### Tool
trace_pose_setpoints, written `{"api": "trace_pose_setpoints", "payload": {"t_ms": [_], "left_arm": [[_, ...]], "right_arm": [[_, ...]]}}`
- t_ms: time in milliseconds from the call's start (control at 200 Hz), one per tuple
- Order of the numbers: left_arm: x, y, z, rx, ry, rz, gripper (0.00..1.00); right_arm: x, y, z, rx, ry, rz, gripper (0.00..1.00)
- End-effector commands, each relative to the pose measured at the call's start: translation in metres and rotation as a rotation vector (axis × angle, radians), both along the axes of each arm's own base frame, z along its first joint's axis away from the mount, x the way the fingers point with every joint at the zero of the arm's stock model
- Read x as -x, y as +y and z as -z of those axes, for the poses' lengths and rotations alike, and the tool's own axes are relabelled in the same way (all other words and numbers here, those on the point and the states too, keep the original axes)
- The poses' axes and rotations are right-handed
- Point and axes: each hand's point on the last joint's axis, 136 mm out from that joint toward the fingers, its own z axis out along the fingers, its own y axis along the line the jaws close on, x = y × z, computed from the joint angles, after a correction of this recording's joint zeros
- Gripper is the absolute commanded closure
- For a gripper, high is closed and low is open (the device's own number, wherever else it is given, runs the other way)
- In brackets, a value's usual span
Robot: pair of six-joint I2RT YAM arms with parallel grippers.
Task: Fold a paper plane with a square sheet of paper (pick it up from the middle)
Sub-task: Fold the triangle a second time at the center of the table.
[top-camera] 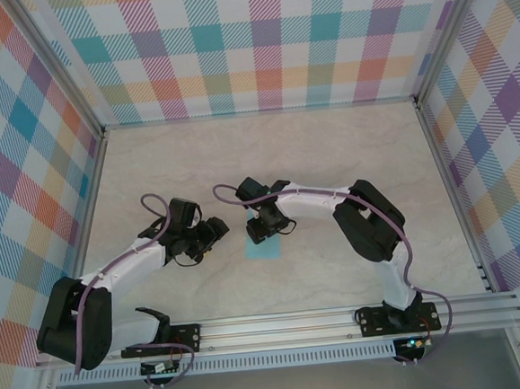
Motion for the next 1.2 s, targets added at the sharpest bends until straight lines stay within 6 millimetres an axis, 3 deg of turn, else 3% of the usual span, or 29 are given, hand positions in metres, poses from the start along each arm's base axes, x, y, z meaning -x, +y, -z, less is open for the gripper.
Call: {"api": "trace_pose_setpoints", "payload": {"t_ms": [0, 260, 665, 820, 970, 1195], "left_arm": [[-0.003, -0.005, -0.005, -0.002, -0.008, 0.013, 0.27], [-0.003, -0.006, -0.004, -0.004, -0.005, 0.016, 0.27], [-0.002, -0.007, -0.004, 0.002, -0.005, 0.024, 0.27], [-0.002, -0.010, -0.005, 0.009, -0.006, 0.031, 0.27], [-0.003, -0.019, -0.009, 0.044, -0.023, 0.062, 0.27], [-0.004, -0.049, -0.017, 0.133, -0.065, 0.158, 0.31]], "right_arm": [[0.020, -0.043, 0.065, 0.172, 0.116, 0.024, 0.47], [0.016, -0.050, 0.069, 0.214, 0.093, 0.030, 0.53], [0.015, -0.053, 0.074, 0.228, 0.092, 0.044, 0.69], [0.017, -0.050, 0.073, 0.178, 0.122, 0.061, 0.70], [0.021, -0.040, 0.066, 0.042, 0.198, 0.086, 0.68], [0.021, -0.039, 0.062, -0.056, 0.262, 0.125, 0.69]]}}
